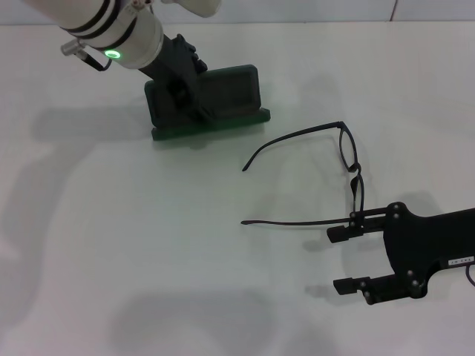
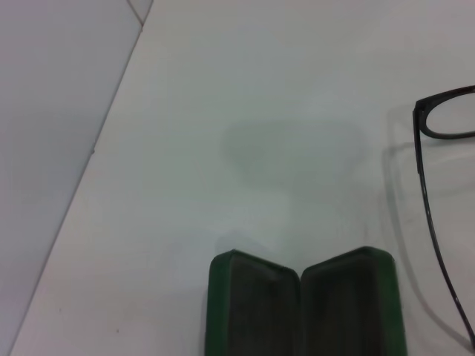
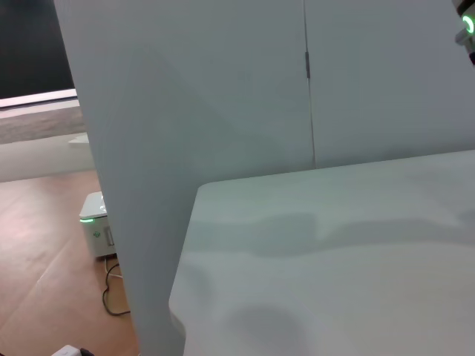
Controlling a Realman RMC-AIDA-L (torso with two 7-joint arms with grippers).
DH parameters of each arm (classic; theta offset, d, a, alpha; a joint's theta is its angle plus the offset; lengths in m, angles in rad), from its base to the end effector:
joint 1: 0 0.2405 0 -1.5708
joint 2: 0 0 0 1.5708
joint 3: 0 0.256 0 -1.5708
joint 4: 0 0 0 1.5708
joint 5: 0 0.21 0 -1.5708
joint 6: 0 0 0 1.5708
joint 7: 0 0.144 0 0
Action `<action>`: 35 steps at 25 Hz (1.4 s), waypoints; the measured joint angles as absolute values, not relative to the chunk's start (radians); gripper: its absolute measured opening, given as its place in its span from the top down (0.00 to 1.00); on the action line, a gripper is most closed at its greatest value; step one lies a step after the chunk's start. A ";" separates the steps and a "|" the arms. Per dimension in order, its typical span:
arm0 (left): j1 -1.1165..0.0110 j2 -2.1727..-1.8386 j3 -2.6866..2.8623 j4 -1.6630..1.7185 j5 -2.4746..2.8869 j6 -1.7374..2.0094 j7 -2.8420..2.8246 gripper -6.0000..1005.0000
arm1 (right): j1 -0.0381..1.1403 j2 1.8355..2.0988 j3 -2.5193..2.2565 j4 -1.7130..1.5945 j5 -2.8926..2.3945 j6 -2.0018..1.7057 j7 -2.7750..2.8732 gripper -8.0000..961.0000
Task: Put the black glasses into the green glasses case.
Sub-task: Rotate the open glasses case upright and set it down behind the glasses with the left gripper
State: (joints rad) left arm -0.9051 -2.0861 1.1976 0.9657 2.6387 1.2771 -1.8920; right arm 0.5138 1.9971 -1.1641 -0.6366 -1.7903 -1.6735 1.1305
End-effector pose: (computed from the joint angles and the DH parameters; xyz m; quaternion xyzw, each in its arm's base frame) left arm -0.1441 0.4312 -0.0151 -0.9669 -0.0211 0.1742 0.1853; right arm 0.2407 0.2953 -0.0221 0.9785 -0.0183 -0.2043 0.0207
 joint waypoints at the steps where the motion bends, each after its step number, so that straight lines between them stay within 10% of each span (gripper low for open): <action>1: -0.905 -2.086 1.196 0.966 2.638 1.283 -1.893 0.21 | 0.514 1.997 -1.163 -0.637 -1.790 -1.673 1.131 0.30; 35: -0.809 -2.089 1.164 0.978 2.547 1.359 -1.898 0.13 | 0.514 1.997 -1.167 -0.637 -1.790 -1.672 1.131 0.30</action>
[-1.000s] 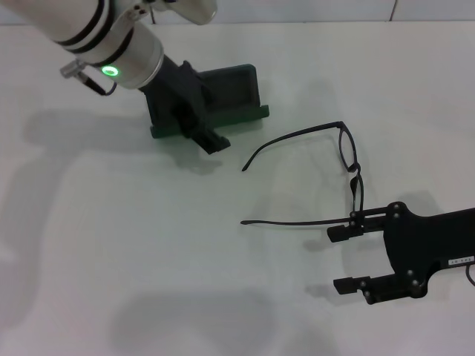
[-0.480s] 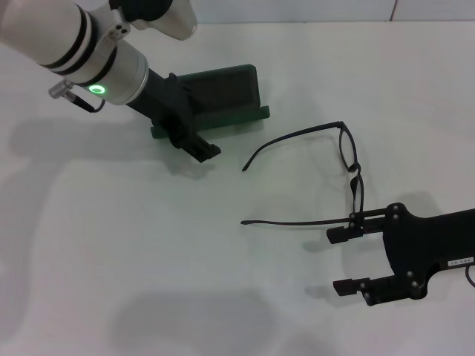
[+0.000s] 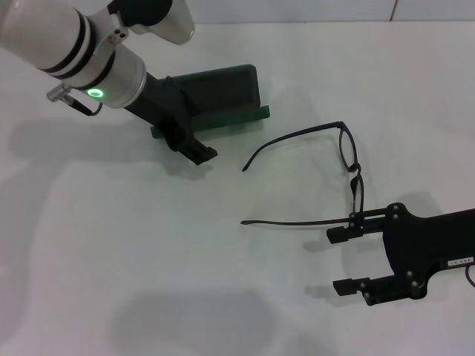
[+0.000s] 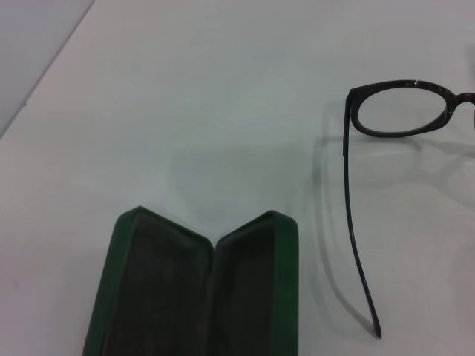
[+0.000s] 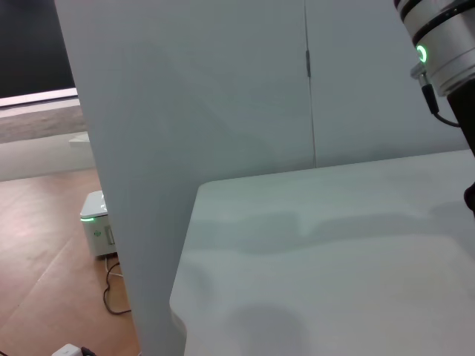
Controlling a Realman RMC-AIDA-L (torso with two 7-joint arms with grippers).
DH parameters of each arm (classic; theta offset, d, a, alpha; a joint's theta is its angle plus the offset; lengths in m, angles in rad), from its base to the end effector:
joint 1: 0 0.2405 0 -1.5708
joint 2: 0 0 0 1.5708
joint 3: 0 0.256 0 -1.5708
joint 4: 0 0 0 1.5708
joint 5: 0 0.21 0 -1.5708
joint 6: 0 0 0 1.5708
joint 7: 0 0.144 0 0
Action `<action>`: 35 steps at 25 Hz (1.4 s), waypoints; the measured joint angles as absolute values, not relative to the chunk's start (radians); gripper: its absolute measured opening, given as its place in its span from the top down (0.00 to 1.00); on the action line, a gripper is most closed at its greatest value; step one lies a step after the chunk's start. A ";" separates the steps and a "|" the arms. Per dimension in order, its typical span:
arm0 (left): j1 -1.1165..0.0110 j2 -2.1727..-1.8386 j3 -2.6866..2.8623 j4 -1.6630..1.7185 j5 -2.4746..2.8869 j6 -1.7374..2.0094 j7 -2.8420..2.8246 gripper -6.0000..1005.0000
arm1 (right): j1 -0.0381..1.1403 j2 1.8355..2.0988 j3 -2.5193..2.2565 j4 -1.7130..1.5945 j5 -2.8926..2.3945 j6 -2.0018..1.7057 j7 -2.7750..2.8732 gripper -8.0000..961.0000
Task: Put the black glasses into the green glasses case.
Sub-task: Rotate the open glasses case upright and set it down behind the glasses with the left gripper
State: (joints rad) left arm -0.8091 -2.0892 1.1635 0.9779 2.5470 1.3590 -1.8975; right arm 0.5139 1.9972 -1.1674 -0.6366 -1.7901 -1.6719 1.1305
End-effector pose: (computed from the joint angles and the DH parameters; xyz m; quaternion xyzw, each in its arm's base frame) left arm -0.1736 0.4057 -0.0175 -0.9763 -0.0925 0.1358 0.1407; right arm 0.2407 0.2951 -0.0226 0.9787 -0.0180 -0.2033 0.0214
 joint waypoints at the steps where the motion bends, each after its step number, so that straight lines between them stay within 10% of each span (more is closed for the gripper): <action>1: -0.807 -2.089 1.163 0.978 2.547 1.359 -1.898 0.13 | 0.514 1.997 -1.167 -0.637 -1.790 -1.672 1.131 0.30; 35: -0.756 -2.091 1.191 0.954 2.527 1.343 -1.896 0.13 | 0.513 2.000 -1.165 -0.635 -1.802 -1.670 1.131 0.30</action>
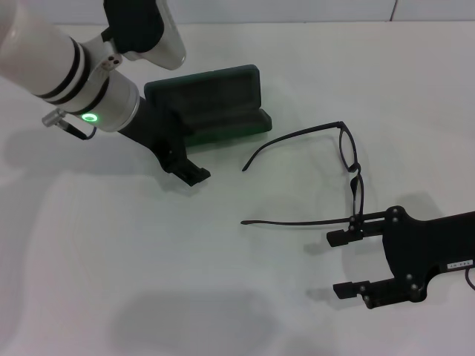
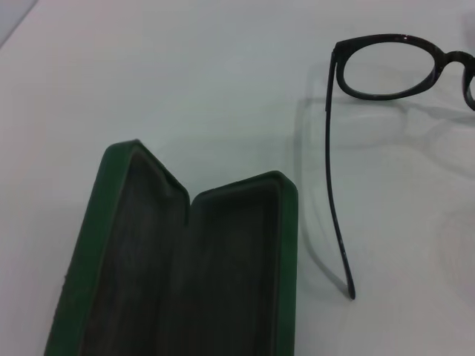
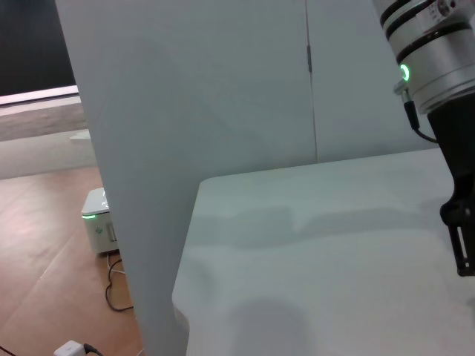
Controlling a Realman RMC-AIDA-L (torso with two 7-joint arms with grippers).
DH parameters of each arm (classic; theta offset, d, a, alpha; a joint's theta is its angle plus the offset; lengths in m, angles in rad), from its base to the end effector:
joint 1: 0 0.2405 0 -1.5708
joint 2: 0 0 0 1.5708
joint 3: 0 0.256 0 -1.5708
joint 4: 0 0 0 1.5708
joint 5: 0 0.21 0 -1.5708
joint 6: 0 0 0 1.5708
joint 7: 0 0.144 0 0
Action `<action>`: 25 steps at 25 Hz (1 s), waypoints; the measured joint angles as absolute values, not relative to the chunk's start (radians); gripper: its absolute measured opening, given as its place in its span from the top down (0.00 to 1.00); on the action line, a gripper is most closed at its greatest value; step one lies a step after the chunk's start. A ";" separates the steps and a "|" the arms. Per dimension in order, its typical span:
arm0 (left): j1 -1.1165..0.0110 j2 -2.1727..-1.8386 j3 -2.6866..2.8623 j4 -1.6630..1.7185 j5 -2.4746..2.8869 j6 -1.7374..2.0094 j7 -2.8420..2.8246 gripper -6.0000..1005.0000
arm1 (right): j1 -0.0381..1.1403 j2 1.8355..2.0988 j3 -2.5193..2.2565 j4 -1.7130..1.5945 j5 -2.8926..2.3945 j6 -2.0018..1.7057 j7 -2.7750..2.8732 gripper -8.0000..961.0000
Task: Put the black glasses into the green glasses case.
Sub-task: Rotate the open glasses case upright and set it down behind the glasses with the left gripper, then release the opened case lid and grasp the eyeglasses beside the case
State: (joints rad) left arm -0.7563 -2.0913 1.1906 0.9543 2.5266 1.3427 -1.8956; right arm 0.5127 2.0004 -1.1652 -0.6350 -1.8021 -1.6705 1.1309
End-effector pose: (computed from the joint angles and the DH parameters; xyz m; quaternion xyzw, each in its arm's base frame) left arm -0.1950 0.3934 -0.0259 -0.9752 -0.1166 0.1379 0.1277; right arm 0.2420 0.2939 -0.0242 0.9794 -0.0200 -0.1997 0.0235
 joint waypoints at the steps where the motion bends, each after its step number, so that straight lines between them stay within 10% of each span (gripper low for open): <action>1: -0.753 -2.092 1.192 0.953 2.523 1.343 -1.895 0.13 | 0.514 2.000 -1.165 -0.635 -1.802 -1.671 1.131 0.30; 25: -0.663 -2.079 1.144 1.017 2.334 1.473 -1.849 0.13 | 0.511 1.998 -1.160 -0.636 -1.802 -1.669 1.161 0.30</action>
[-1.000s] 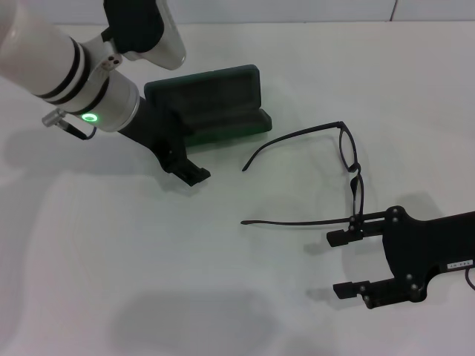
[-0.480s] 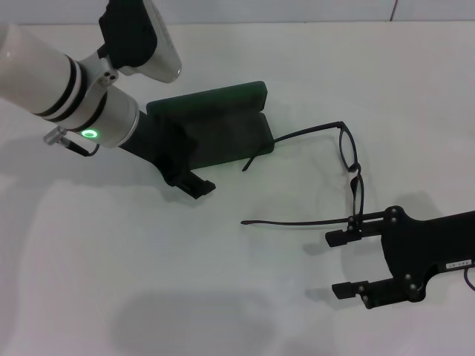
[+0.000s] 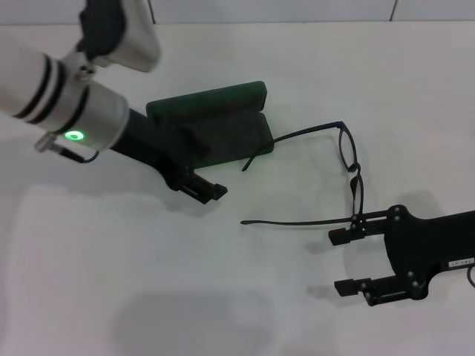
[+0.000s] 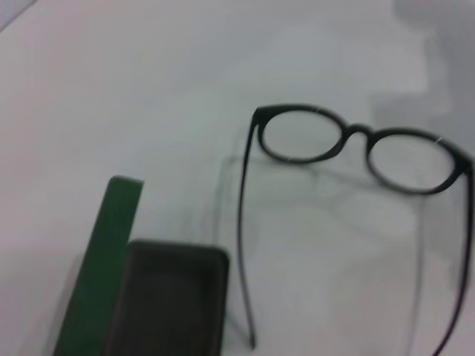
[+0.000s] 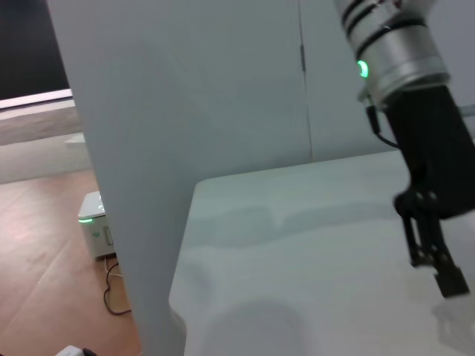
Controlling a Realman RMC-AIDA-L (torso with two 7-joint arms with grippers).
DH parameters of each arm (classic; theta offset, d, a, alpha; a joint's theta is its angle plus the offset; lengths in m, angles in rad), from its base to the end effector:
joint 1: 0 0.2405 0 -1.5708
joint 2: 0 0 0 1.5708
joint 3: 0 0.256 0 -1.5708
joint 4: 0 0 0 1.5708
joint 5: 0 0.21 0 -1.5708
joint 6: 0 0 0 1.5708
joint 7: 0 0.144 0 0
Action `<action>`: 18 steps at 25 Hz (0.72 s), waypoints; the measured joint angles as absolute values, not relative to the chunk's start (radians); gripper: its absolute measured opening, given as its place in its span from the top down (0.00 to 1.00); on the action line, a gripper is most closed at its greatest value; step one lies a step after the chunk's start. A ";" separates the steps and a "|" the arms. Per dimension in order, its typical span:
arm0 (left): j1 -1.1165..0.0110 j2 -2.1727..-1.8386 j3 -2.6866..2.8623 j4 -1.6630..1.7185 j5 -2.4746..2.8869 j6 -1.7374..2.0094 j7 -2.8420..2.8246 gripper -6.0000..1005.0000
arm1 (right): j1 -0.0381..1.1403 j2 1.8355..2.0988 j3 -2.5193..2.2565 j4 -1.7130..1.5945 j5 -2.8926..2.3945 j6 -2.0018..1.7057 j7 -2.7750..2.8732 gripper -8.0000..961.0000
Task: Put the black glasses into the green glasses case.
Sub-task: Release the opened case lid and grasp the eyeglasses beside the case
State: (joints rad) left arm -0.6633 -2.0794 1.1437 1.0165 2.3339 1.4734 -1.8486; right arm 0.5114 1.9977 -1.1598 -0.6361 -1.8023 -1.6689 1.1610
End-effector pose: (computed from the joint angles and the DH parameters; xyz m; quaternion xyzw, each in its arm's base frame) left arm -0.1972 0.3683 -0.0149 -0.9848 -0.1469 0.0465 0.0808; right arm 0.2430 0.2948 -0.0225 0.9791 -0.0355 -0.1990 0.0226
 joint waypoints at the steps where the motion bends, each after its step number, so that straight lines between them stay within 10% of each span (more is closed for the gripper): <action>1: -0.655 -2.078 1.118 1.016 2.320 1.491 -1.837 0.13 | 0.511 1.996 -1.159 -0.638 -1.802 -1.669 1.169 0.30; 9: -0.477 -2.053 0.931 1.017 2.141 1.653 -1.661 0.13 | 0.530 1.940 -1.109 -0.752 -1.800 -1.689 1.439 0.30; 18: -0.359 -2.040 0.870 0.979 2.074 1.729 -1.469 0.13 | 0.688 1.820 -1.068 -0.797 -1.887 -1.702 1.987 0.31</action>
